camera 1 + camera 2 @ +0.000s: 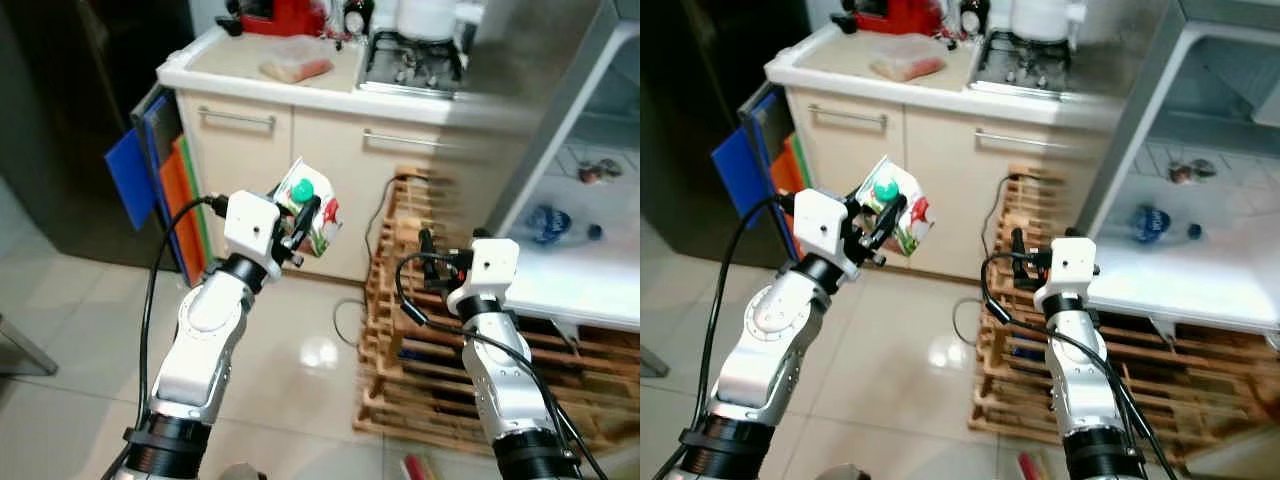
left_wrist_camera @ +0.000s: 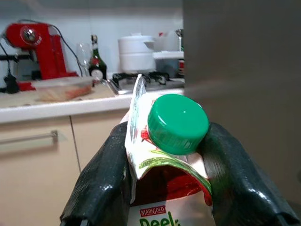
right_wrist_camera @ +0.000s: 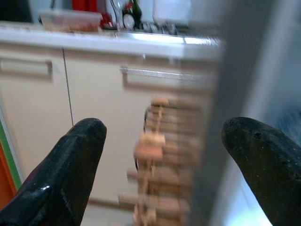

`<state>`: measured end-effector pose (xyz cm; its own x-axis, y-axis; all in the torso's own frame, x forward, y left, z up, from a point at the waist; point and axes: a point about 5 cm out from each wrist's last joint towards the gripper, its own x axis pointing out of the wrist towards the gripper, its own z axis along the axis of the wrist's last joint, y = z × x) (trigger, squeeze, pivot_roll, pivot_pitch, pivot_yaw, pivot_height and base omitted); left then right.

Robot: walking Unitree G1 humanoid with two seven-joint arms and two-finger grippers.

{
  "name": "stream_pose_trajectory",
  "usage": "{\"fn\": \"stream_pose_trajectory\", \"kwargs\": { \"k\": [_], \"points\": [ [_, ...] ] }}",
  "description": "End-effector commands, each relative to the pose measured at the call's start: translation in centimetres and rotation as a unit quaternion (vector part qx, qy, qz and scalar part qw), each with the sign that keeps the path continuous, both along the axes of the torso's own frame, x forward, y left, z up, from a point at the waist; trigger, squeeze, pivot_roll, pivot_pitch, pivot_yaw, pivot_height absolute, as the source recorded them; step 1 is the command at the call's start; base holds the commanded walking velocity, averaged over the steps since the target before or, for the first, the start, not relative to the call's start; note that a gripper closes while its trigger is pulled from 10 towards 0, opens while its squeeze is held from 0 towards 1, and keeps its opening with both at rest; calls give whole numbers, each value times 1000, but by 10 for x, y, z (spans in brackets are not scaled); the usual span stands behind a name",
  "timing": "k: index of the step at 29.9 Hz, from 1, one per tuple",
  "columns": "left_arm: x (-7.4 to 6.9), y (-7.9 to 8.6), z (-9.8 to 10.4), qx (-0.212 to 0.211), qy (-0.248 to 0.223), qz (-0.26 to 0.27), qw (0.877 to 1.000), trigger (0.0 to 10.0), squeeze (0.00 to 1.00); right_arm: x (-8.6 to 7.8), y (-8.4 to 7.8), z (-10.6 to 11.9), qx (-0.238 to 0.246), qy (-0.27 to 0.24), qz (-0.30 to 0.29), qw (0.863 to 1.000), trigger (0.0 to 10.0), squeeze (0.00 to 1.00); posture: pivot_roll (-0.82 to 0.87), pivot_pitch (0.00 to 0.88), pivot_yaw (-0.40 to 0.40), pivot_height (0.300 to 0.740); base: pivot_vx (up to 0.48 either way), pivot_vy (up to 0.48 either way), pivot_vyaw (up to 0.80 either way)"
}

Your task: Restocking fridge

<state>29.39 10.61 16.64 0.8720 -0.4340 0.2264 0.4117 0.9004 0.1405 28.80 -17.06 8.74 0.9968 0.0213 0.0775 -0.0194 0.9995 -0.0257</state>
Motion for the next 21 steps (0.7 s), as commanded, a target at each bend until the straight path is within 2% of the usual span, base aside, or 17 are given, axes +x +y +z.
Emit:
{"fn": "stream_pose_trajectory", "kwargs": {
  "k": [1,6,21],
  "points": [
    [1,-2,3,2,-4,0,1000,10000,0,-2,-7,1,2,1,-9,1000,10000,35,-4,0,-36,740,0,0,0],
    [1,-3,2,9,-6,-7,1000,10000,0,-5,-9,-1,-1,6,-11,1000,10000,35,-10,0,-38,740,0,0,0],
    [1,-2,2,3,-6,-11,1000,10000,0,-5,-8,-1,-1,6,-10,1000,10000,35,-11,0,-36,740,266,-396,0]
  ]
}}
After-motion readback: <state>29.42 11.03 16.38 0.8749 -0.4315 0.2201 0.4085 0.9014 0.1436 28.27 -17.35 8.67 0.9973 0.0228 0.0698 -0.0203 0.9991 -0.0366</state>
